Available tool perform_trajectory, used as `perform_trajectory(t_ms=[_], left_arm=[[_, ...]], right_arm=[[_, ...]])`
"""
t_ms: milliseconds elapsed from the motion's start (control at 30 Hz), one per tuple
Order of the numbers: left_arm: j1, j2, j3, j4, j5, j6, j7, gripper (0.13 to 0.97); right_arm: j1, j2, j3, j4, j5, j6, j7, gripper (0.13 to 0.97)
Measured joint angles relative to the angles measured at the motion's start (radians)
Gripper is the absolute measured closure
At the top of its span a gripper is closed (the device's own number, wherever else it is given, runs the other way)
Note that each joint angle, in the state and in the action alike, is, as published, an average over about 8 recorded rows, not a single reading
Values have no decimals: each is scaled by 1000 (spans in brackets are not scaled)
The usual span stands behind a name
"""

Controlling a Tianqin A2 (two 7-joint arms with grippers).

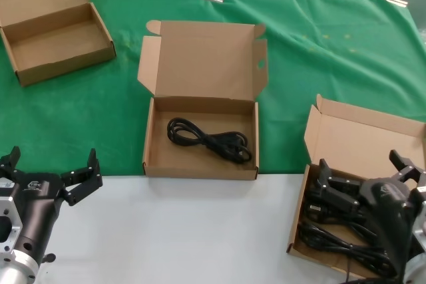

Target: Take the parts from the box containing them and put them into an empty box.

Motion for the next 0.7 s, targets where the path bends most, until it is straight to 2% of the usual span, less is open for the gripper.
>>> perform_trajectory(t_ms=[700], left_arm=[[0,0,0,0,0,0,0,132]], right_arm=[[0,0,0,0,0,0,0,129]])
